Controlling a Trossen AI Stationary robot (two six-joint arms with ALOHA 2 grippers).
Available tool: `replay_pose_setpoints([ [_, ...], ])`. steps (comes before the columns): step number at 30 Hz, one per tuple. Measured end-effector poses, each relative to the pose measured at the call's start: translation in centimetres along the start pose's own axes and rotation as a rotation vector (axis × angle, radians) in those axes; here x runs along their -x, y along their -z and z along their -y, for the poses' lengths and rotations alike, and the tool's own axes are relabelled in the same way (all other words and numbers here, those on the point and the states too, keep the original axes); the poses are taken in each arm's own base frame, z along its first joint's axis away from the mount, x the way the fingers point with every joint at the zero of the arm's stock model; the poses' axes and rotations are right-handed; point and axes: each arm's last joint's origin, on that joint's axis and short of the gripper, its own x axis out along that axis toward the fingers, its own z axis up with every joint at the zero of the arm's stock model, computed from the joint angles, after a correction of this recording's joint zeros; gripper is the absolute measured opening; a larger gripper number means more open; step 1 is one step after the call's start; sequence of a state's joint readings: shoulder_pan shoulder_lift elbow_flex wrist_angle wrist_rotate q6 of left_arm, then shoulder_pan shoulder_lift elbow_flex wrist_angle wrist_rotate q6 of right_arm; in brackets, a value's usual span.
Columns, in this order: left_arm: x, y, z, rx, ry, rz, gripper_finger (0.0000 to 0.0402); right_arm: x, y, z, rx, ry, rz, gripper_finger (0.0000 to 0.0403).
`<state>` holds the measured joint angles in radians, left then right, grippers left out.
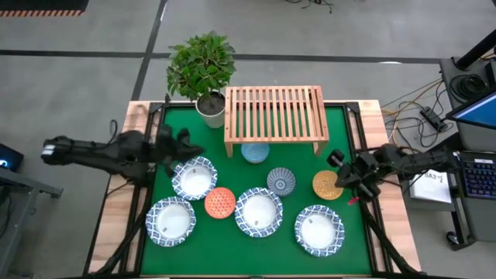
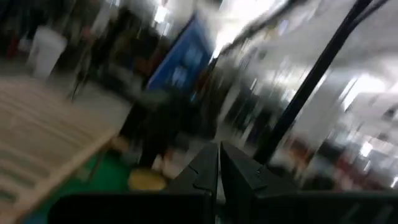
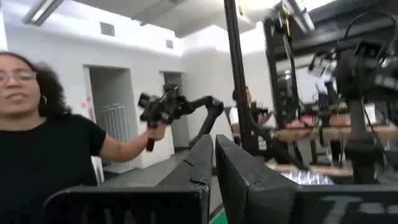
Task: Place and stack bowls onto a shelf
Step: Put the white patterned bowl on the shelf
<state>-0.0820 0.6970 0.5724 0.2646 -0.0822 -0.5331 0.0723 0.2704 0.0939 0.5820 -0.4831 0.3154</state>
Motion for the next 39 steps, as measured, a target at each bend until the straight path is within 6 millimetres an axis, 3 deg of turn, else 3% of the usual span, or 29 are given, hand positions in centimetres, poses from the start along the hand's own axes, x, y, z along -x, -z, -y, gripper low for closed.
replay_pose_setpoints([
  [7,-5.7,1.9,3.6,-0.070,-0.175,-0.497,0.0000,-0.7,-2.7,-0.4,0.097,0.037,0.020,0.0011],
  [13,-10.1,5.5,7.2,-0.185,-0.274,-0.748,0.0000,-0.7,-2.2,0.4,0.132,0.238,-0.106,0.0011],
  [17,-12.8,8.5,8.6,-0.260,-0.327,-0.910,0.0000,-0.6,-1.9,0.7,0.136,0.339,-0.124,0.0011],
  [26,-18.1,14.3,10.3,-0.384,-0.431,-1.153,0.0000,-0.5,-1.9,0.7,0.132,0.338,-0.134,0.0011],
  [34,-21.9,16.5,12.0,-0.448,-0.474,-1.257,0.0003,-0.4,-1.2,0.8,0.128,0.347,-0.200,0.0011],
  [39,-23.7,18.8,11.8,-0.491,-0.540,-1.350,0.0042,-0.4,-1.1,0.8,0.123,0.350,-0.214,0.0011],
])
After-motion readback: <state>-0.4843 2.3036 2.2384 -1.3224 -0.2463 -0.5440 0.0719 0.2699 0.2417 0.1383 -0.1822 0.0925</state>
